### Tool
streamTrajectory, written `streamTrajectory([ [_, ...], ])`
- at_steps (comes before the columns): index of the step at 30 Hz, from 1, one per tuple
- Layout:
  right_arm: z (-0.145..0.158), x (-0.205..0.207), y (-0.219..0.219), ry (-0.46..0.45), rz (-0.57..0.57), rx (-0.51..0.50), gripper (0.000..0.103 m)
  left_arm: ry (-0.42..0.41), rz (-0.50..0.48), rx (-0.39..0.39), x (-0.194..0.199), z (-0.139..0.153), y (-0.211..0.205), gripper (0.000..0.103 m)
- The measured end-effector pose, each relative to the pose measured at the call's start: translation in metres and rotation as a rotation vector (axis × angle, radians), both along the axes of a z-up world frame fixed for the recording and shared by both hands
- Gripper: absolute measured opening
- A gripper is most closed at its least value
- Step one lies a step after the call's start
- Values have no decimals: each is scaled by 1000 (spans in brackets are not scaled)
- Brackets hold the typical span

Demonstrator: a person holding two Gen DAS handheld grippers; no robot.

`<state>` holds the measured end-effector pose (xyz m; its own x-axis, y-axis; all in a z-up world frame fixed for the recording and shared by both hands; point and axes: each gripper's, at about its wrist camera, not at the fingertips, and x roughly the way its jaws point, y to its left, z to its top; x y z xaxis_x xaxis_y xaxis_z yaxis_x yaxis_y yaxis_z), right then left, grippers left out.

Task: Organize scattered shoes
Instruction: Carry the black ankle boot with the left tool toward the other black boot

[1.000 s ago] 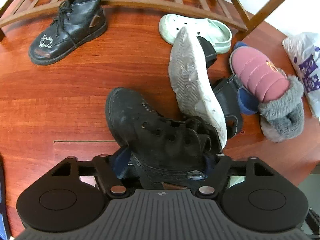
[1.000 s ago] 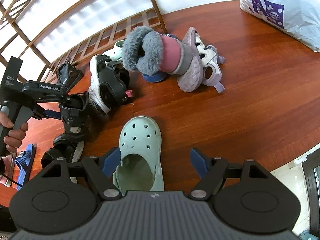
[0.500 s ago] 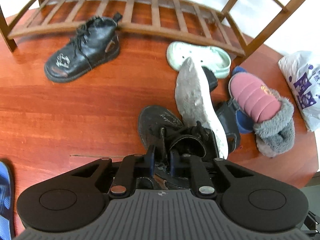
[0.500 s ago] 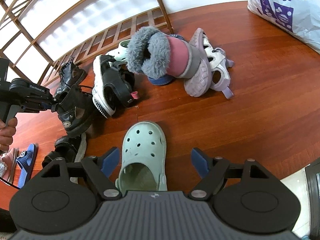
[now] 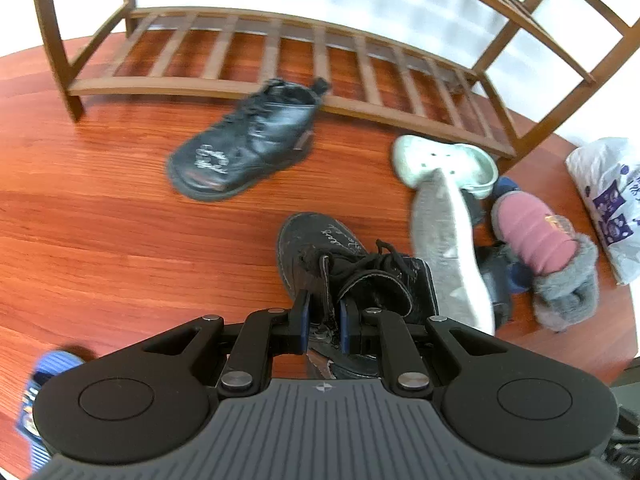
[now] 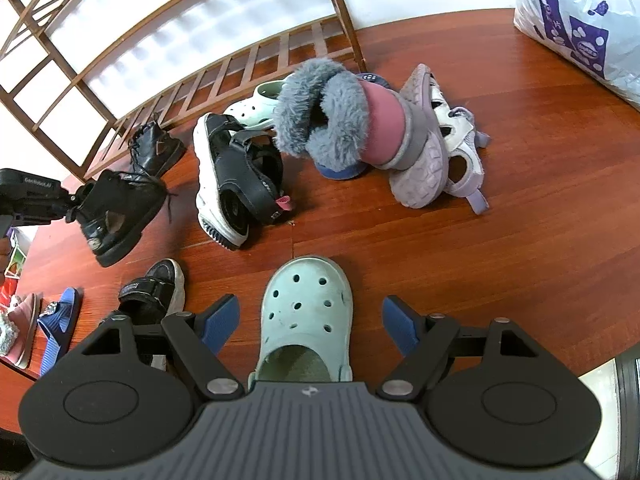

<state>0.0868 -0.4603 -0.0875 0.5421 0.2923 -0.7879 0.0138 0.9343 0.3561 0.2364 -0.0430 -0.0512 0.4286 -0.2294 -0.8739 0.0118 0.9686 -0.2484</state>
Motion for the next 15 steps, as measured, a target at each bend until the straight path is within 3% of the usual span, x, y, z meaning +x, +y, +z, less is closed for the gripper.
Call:
streamTrajectory([
  [7,10,-2,17,14,-14,-24,83,24,-39,54,11,-21,20,16],
  [12,14,-12,29,25,-74,-41,83,40,-82,51,15,-34,24,16],
  [15,16,-18,36,27,-114,-48,83,87,-140,27,19,-47,26,23],
])
